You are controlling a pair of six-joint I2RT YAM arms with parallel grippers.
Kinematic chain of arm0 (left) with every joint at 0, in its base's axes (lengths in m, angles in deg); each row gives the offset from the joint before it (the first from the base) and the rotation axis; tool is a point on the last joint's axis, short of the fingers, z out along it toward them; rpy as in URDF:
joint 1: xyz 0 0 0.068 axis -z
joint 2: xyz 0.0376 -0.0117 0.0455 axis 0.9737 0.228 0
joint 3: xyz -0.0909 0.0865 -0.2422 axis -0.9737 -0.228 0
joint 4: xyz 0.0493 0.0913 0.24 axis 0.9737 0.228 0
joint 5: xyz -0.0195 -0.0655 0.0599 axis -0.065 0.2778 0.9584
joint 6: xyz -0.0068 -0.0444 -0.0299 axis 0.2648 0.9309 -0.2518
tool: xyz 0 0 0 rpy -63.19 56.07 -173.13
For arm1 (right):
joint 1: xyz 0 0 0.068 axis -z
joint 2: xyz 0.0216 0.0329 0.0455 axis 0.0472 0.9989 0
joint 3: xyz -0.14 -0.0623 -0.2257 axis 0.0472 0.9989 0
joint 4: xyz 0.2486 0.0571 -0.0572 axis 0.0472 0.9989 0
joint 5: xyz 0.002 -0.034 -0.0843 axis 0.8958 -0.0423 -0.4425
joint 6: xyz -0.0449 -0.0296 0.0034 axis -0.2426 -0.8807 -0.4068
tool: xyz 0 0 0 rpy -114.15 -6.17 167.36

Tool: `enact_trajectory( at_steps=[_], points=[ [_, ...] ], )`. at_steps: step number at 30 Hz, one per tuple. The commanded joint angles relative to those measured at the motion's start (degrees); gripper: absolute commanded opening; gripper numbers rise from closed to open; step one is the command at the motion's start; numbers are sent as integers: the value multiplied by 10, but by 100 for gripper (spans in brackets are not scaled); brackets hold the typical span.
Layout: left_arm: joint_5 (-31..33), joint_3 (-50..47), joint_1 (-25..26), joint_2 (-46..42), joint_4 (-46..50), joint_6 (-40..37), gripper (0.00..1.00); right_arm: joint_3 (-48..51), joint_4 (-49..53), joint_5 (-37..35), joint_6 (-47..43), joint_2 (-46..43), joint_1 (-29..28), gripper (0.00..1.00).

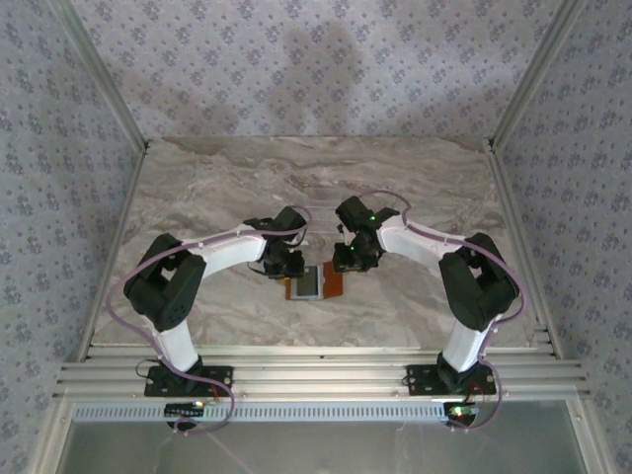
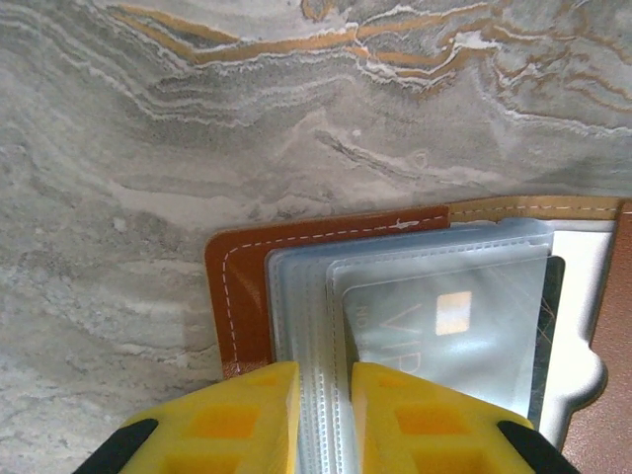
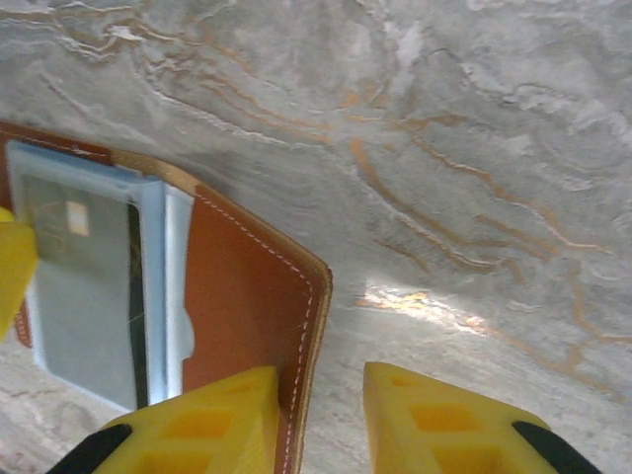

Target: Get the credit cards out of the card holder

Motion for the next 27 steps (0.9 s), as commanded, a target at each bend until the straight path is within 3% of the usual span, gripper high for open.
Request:
enact_trajectory(
  at_steps=[1,16,27],
  points=[
    [12,-26,-4,8,10,1,21,14,20,-38,-10,17,3,32],
    [-46,-73,-24,-4,-53,27,19,1,45,-152,-16,43,-30,34],
    [-62,-81,-28,-10,-69,40,19,-68,108,-147,-4,-36,-51,37]
  ],
)
